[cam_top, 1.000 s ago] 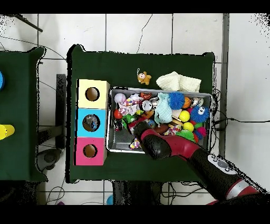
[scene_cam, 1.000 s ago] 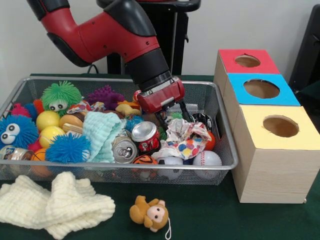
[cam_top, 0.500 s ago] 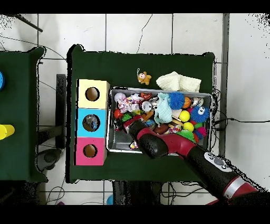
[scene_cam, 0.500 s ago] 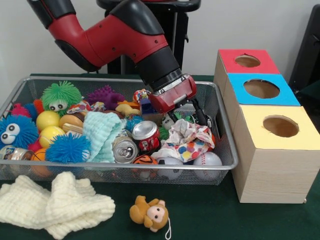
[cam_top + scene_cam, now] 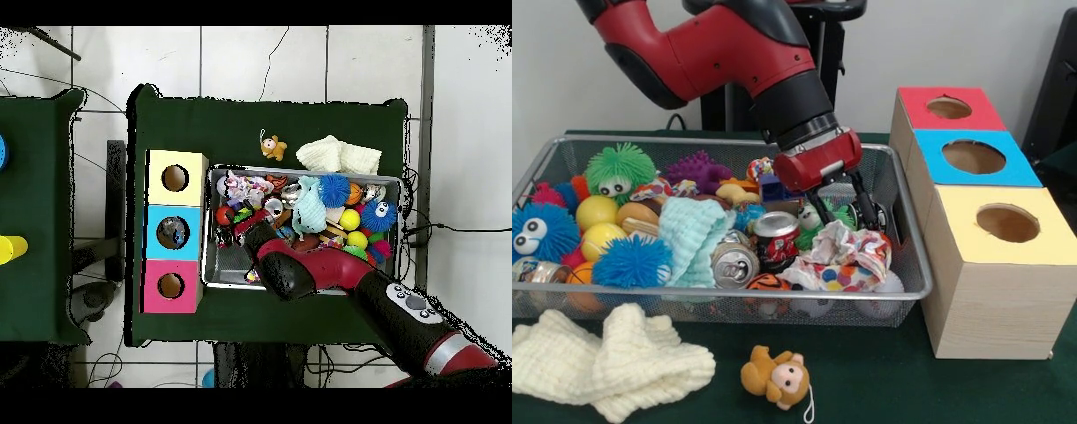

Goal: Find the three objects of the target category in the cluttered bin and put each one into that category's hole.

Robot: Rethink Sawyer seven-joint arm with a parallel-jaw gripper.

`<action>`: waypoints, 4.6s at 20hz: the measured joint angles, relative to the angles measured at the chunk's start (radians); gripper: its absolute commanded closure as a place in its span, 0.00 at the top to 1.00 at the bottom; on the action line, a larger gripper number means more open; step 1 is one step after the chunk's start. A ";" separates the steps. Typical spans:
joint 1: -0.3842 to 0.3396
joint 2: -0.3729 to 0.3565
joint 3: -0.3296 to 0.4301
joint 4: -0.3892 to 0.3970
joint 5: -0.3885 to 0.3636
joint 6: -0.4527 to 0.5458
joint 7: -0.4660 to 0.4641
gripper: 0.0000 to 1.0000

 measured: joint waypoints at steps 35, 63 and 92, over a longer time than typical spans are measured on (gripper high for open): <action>0.200 -0.135 -0.298 0.001 0.000 -0.054 0.000 1.00; -0.157 0.032 0.097 0.005 -0.067 -0.031 0.000 1.00; -0.153 0.130 0.141 -0.009 -0.069 0.097 0.000 1.00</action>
